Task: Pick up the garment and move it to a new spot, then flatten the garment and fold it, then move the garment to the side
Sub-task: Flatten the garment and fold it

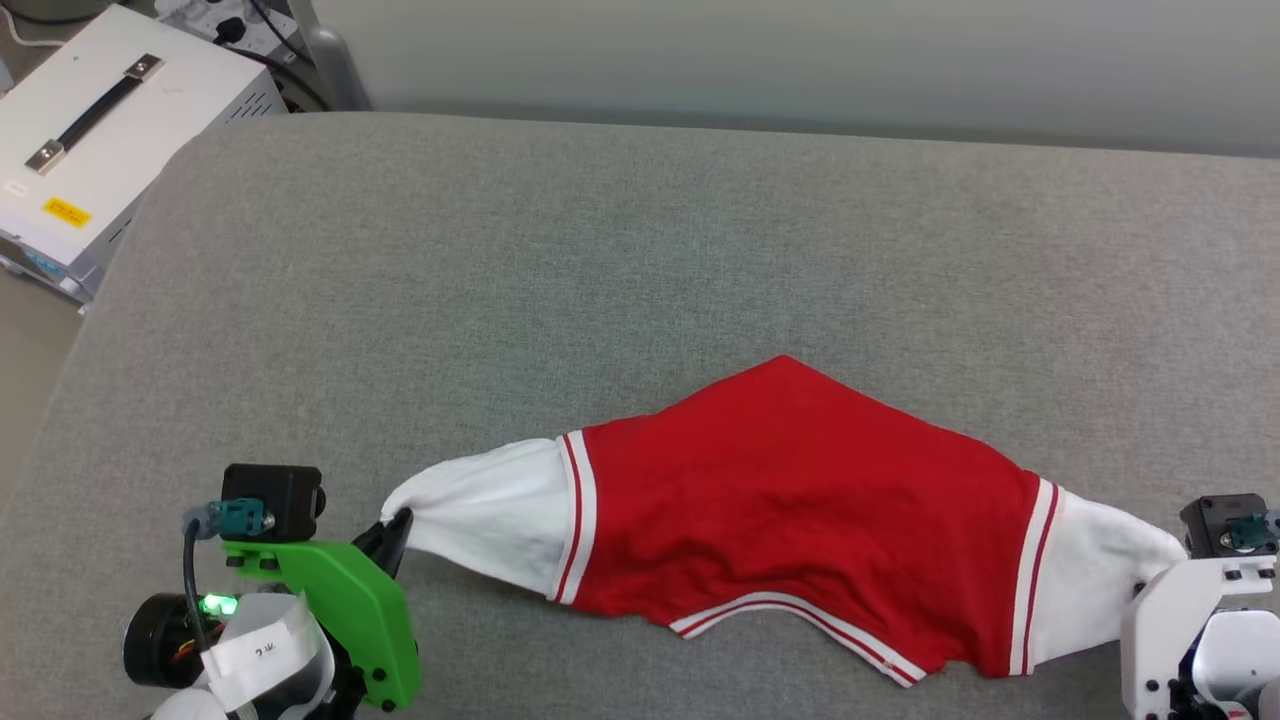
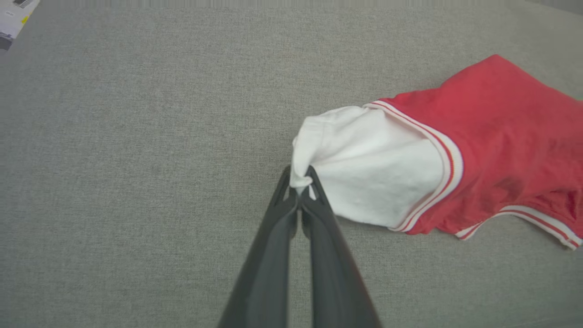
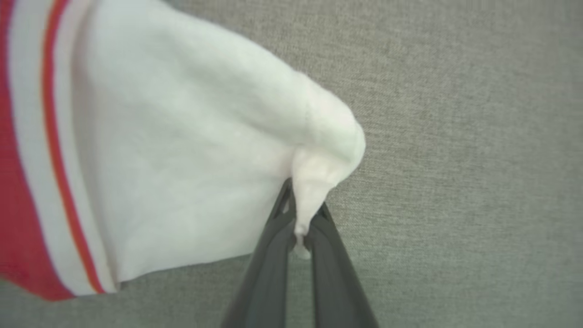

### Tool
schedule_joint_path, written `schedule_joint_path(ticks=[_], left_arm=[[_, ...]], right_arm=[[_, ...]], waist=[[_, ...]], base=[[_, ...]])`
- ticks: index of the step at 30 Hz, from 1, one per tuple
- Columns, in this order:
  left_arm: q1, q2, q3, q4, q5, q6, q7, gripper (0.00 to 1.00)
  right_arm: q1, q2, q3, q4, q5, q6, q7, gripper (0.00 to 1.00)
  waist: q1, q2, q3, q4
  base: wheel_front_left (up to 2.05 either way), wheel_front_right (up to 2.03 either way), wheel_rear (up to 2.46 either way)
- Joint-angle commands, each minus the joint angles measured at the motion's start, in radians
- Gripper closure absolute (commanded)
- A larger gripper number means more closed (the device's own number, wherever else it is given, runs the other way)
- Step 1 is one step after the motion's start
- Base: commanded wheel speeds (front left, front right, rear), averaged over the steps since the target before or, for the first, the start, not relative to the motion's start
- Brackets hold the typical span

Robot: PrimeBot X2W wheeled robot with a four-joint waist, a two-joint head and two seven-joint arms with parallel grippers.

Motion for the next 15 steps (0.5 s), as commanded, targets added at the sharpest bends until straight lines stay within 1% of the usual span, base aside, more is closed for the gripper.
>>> schedule_joint_path(ticks=[1,6,8,11,13,15], left_arm=[[-0.011,0.007,0.007,-0.007,-0.012,-0.005,-0.012,1.00],[-0.036,0.018,0.032,-0.045,-0.032,-0.015,-0.022,1.00],[-0.056,0.022,0.051,-0.067,-0.045,-0.017,-0.028,1.00],[-0.094,0.042,0.085,-0.092,-0.044,-0.017,-0.039,1.00],[-0.120,0.051,0.099,-0.108,-0.051,-0.020,-0.039,1.00],[-0.149,0.060,0.108,-0.122,-0.059,-0.027,-0.037,1.00]], right_arm=[[-0.007,-0.011,0.004,-0.021,0.019,-0.001,-0.006,1.00],[-0.037,-0.055,0.005,-0.154,0.084,-0.001,0.002,1.00],[-0.056,-0.079,0.000,-0.209,0.103,-0.001,0.009,1.00],[-0.091,-0.126,0.001,-0.280,0.131,-0.001,0.036,1.00],[-0.121,-0.157,0.000,-0.309,0.147,-0.001,0.052,1.00],[-0.158,-0.175,-0.003,-0.326,0.173,-0.001,0.063,1.00]], waist=[[0.0000,0.0115,-0.036,-0.014],[0.0000,0.0115,-0.090,-0.030],[0.0000,0.0115,-0.109,-0.037],[0.0000,0.0115,-0.131,-0.050],[0.0000,0.0115,-0.142,-0.058],[0.0000,0.0115,-0.153,-0.065]], base=[[0.00,0.00,0.00],[0.00,0.00,0.00],[0.00,0.00,0.00],[0.00,0.00,0.00],[0.00,0.00,0.00],[0.00,0.00,0.00]])
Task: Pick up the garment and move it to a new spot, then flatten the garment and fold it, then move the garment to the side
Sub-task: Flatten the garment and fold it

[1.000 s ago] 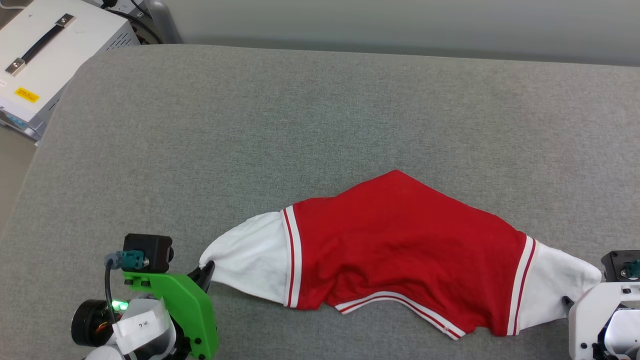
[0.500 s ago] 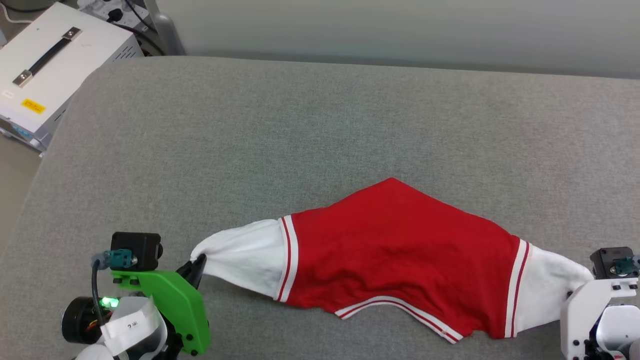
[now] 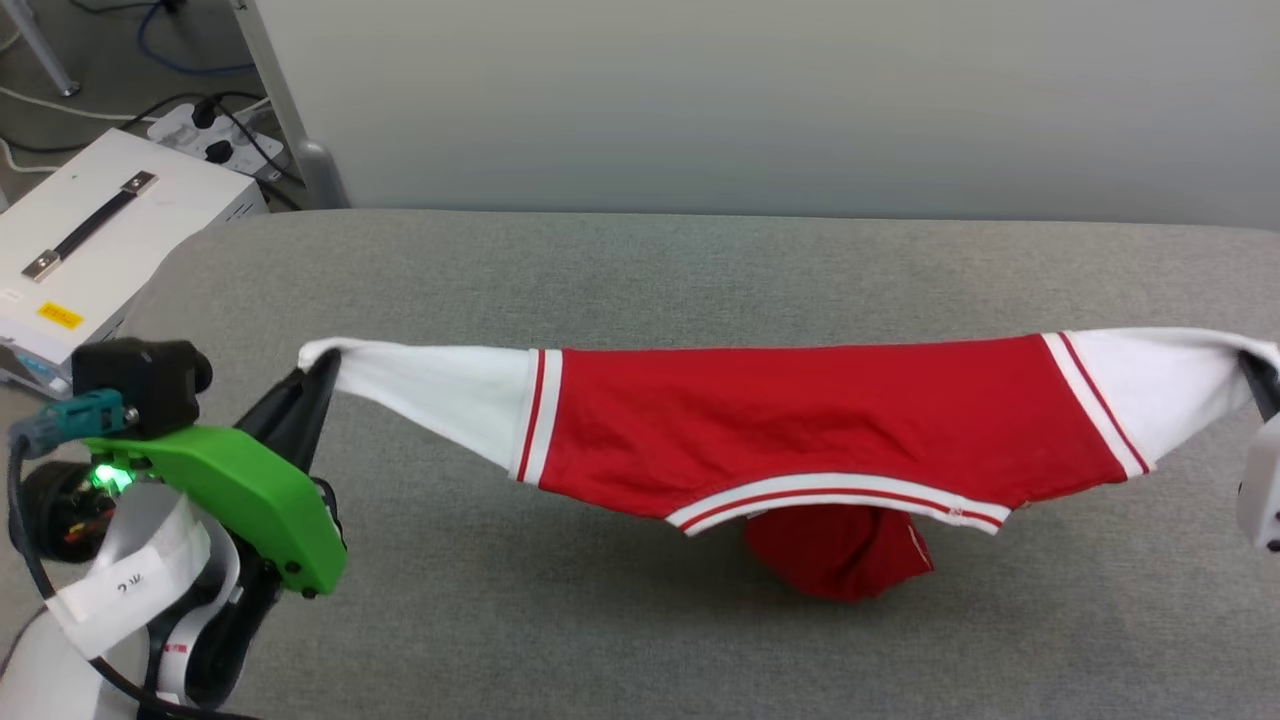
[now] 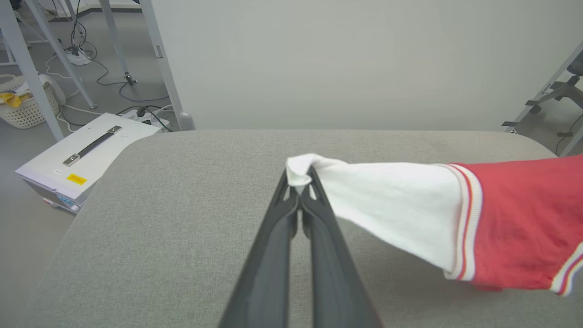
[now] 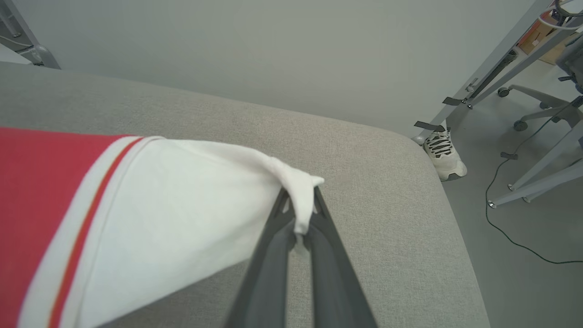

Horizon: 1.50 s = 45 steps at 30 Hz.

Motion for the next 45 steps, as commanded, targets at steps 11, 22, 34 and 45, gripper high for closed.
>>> schedule_joint_path(ticks=[11,22,34,45], left_arm=[[-0.190,0.059,0.057,-0.030,-0.017,-0.029,-0.009,1.00],[-0.371,0.100,0.084,0.008,-0.029,-0.058,-0.021,1.00],[-0.732,0.121,0.050,0.202,-0.009,-0.118,-0.082,1.00],[-1.234,0.124,-0.054,0.537,0.051,-0.175,-0.158,1.00]], right_arm=[[-0.208,-0.098,0.011,-0.004,0.084,-0.001,-0.002,1.00],[-0.413,-0.145,0.056,0.065,0.067,-0.001,-0.045,1.00],[-0.706,-0.148,0.059,0.199,0.027,-0.001,-0.121,1.00],[-1.130,-0.132,0.107,0.423,-0.098,-0.001,-0.240,1.00]], waist=[[0.0000,0.0115,-0.047,-0.050],[0.0000,0.0115,0.000,-0.078],[0.0000,0.0115,0.236,-0.073],[0.0000,0.0115,0.505,-0.065]], base=[[0.00,0.00,0.00],[0.00,0.00,0.00],[0.00,0.00,0.00],[0.00,0.00,0.00]])
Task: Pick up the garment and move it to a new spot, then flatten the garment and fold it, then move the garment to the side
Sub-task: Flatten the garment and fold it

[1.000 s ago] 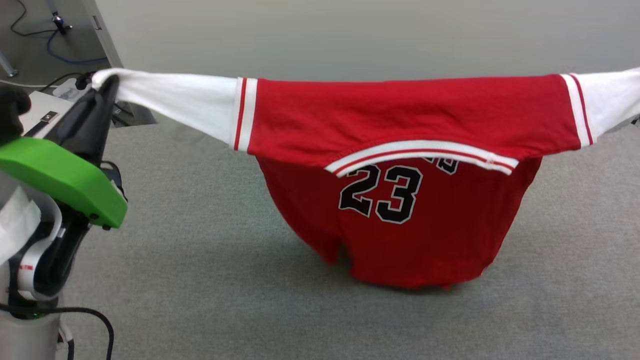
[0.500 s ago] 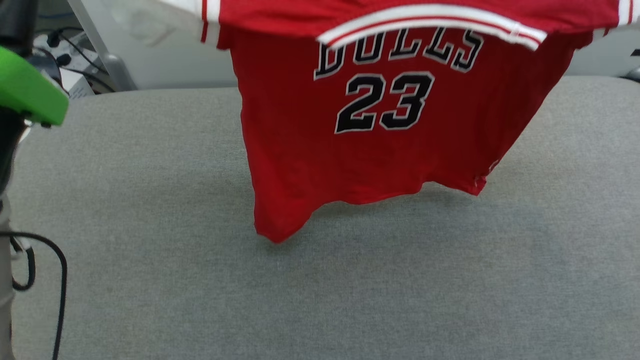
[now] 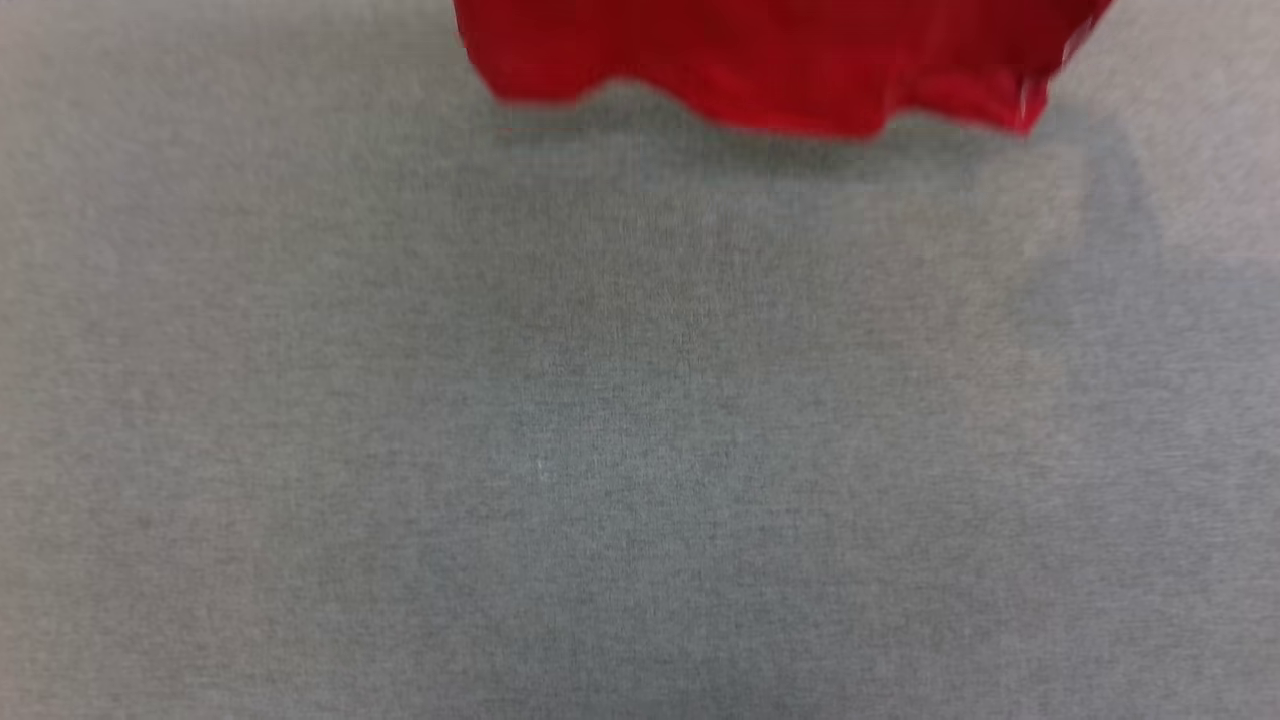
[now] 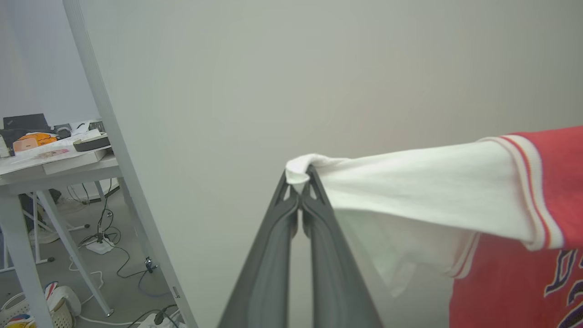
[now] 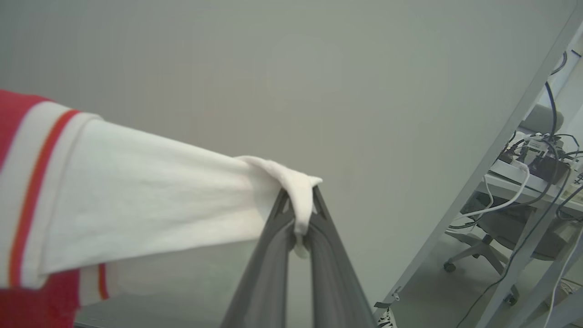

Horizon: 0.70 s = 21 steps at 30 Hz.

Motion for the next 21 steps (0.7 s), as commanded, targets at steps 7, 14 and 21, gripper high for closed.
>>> schedule_joint_path(ticks=[7,14,21], left_arm=[[-0.275,-0.060,-0.039,0.254,0.058,-0.006,-0.141,1.00],[-0.354,-0.100,-0.050,0.431,0.075,-0.008,-0.295,1.00],[-0.276,-0.130,-0.100,0.559,0.052,-0.017,-0.397,1.00]], right_arm=[[-0.257,0.048,-0.063,0.213,-0.128,-0.002,-0.183,1.00],[-0.348,0.107,-0.153,0.373,-0.232,-0.002,-0.336,1.00],[-0.306,0.143,-0.182,0.502,-0.275,-0.002,-0.401,1.00]], waist=[[-0.0003,0.0115,0.225,0.017],[-0.0003,0.0115,0.271,0.028],[-0.0003,0.0115,0.271,0.041]], base=[[0.00,0.00,0.00],[0.00,0.00,0.00],[0.00,0.00,0.00]])
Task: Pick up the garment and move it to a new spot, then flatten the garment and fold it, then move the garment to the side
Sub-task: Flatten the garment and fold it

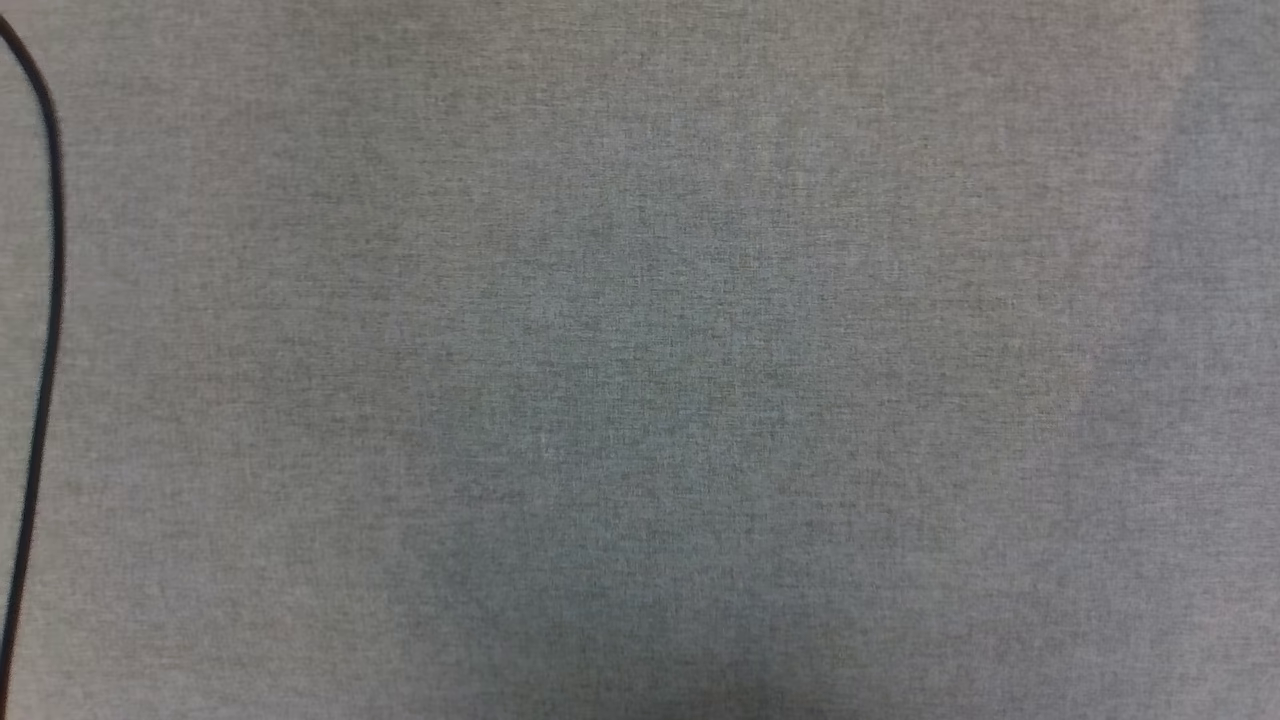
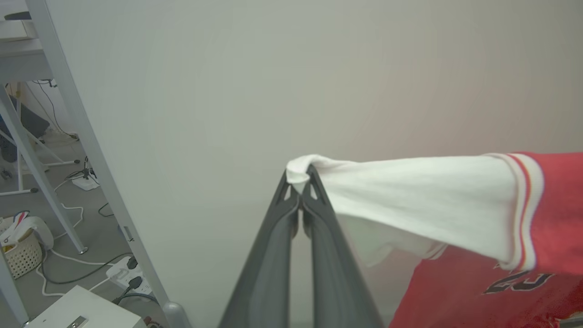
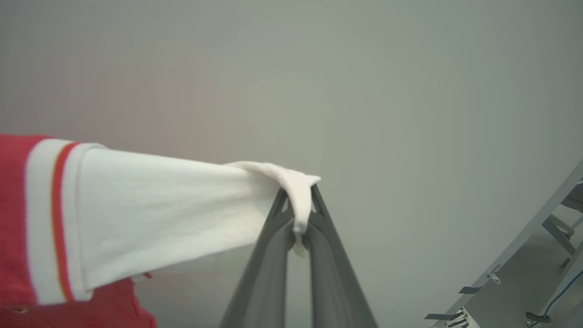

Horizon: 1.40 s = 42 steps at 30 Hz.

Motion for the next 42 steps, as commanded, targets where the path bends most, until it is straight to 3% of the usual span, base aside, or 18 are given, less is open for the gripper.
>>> schedule_joint_path(ticks=[1,9,15,21,30,42], left_arm=[[0.040,0.000,-0.005,0.017,-0.010,0.000,-0.014,1.00],[0.290,-0.021,-0.093,0.071,-0.084,-0.002,-0.079,1.00],[0.486,0.023,-0.119,0.094,-0.134,-0.002,-0.111,1.00],[0.682,0.089,-0.191,0.071,-0.156,-0.003,-0.061,1.00],[0.989,0.170,-0.253,-0.077,-0.214,0.010,0.061,1.00],[1.369,0.258,-0.269,-0.410,-0.296,0.122,0.200,1.00]], right_arm=[[0.031,-0.001,-0.018,0.013,0.000,-0.002,-0.019,1.00],[0.233,0.016,0.004,0.135,0.009,-0.002,-0.047,1.00],[0.396,0.005,0.103,0.204,0.078,-0.002,0.024,1.00],[0.555,-0.017,0.211,0.212,0.180,-0.002,0.093,1.00],[0.817,-0.090,0.331,0.107,0.387,-0.002,0.217,1.00],[1.188,-0.179,0.334,-0.160,0.636,-0.002,0.445,1.00]], waist=[[-0.0002,0.0115,-0.012,0.005],[-0.0002,0.0115,-0.118,0.014],[-0.0002,0.0115,-0.231,0.007],[-0.0002,0.0115,-0.337,-0.006],[-0.0002,0.0115,-0.465,-0.016],[-0.0002,0.0115,-0.572,-0.033]], base=[[0.00,0.00,0.00],[0.00,0.00,0.00],[0.00,0.00,0.00],[0.00,0.00,0.00],[0.00,0.00,0.00],[0.00,0.00,0.00]])
